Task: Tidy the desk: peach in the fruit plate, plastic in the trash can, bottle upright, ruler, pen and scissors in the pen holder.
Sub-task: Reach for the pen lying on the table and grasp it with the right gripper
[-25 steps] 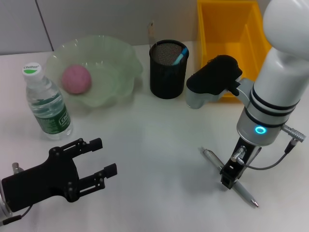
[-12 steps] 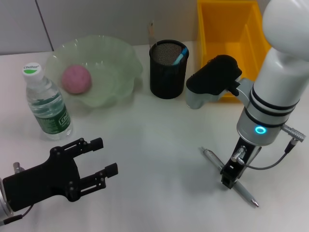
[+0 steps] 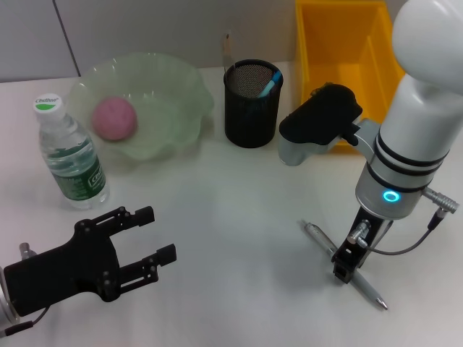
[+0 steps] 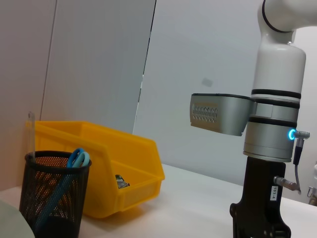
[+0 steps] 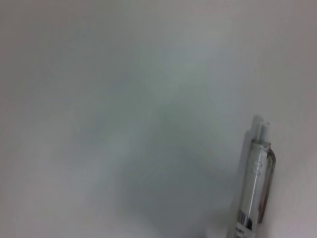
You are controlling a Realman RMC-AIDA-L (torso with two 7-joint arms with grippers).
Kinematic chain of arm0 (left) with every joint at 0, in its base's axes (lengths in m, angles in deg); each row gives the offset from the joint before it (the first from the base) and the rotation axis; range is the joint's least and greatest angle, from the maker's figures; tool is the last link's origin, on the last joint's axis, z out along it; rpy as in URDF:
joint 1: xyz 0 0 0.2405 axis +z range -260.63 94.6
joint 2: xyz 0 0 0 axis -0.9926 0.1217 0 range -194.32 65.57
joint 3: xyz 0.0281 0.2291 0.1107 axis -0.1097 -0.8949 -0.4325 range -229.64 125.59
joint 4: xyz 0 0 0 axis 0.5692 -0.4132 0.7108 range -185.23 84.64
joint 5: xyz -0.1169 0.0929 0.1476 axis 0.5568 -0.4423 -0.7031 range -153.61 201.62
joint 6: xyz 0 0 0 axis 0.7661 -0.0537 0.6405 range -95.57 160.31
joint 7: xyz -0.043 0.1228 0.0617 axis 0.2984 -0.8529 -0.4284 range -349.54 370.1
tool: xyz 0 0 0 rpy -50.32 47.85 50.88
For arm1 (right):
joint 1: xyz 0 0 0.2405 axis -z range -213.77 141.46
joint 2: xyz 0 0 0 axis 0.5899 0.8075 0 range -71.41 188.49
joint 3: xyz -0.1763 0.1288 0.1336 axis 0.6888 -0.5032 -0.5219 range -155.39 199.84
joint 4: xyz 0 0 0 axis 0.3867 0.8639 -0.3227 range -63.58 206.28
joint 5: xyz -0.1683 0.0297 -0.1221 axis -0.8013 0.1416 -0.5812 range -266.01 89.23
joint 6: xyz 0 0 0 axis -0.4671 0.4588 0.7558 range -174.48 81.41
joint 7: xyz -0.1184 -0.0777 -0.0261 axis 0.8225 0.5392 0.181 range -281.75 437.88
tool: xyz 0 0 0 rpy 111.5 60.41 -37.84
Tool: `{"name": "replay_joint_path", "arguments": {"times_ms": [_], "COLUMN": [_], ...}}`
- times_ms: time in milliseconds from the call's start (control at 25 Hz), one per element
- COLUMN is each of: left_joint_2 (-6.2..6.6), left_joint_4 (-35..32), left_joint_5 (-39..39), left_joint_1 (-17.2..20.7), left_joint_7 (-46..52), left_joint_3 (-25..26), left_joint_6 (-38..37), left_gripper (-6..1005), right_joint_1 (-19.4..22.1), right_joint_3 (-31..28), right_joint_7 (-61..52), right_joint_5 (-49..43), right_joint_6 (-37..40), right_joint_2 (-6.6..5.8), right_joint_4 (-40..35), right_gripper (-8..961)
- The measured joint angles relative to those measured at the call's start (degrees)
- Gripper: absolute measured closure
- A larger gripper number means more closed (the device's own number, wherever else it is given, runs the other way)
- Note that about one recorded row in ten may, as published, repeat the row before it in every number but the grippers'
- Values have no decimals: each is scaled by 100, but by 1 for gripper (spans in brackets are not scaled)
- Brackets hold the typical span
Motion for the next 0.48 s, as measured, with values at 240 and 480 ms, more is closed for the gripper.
{"name": "replay_joint_path", "arguments": {"times_ms": [240,480], "left_joint_2": [2,2], "left_joint_4": [0,0], "left_joint_5": [0,0], "left_joint_1": [0,0], "left_joint_7": [2,-1], "left_joint_3": [0,0], "left_joint_6": [0,3], "left_gripper": [242,242], "right_joint_1": [11,19], "right_joint_3": [55,76], "right_joint_7": [1,0], "right_joint_5": [0,-56], "right_joint_6": [-8,-28], "right_joint_2": [-1,-1], "right_joint_4": [6,13], "right_gripper": [685,693]}}
